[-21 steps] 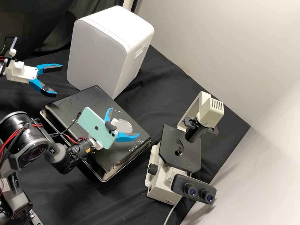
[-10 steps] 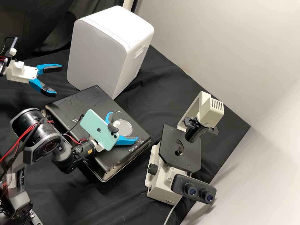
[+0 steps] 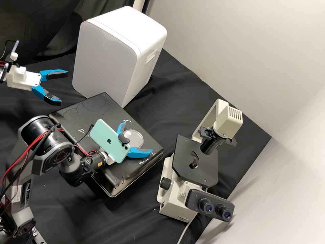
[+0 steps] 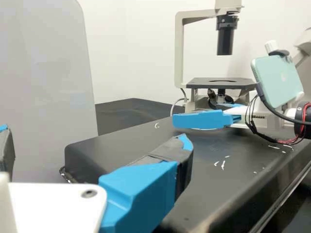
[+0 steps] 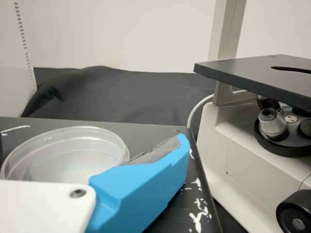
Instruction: Place the petri dish on the microscope
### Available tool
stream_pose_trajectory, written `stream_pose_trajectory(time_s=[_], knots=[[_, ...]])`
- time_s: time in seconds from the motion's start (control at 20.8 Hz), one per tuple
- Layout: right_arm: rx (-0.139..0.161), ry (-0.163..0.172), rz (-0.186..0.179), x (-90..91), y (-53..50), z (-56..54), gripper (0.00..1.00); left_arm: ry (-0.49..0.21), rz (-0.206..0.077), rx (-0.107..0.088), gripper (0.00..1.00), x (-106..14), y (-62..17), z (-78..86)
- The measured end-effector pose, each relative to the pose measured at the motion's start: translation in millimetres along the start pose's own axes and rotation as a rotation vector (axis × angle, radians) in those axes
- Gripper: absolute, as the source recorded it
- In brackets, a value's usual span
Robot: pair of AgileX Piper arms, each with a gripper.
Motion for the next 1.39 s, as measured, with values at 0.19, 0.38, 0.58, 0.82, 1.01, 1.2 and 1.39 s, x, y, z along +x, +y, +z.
stream_pose_trajectory(time_s=[0.19,0.38,0.58,0.82,1.01,1.2,1.39], knots=[[-0.002,-0.001,0.002,0.0,-0.5,-0.5,0.00,-0.003,-0.001,0.000,1.00,0.2,-0.1,0.5],[-0.002,-0.001,0.002,0.0,-0.5,-0.5,0.00,-0.003,-0.001,0.000,1.00,0.2,-0.1,0.5],[0.000,-0.004,0.004,0.0,-0.2,-0.2,0.00,-0.003,-0.001,0.000,1.00,0.2,-0.1,0.5],[0.000,-0.004,0.004,0.0,-0.2,-0.2,0.00,-0.003,-0.001,0.000,1.00,0.2,-0.1,0.5],[0.002,-0.007,0.007,0.0,0.5,0.5,0.00,-0.003,-0.001,0.000,1.00,0.2,-0.1,0.5],[0.022,-0.008,0.024,2.3,4.8,1.6,0.00,-0.003,-0.001,0.000,1.00,0.2,-0.1,0.5],[0.042,-0.011,0.033,3.5,7.6,2.7,0.00,-0.003,-0.001,0.000,1.00,0.2,-0.1,0.5]])
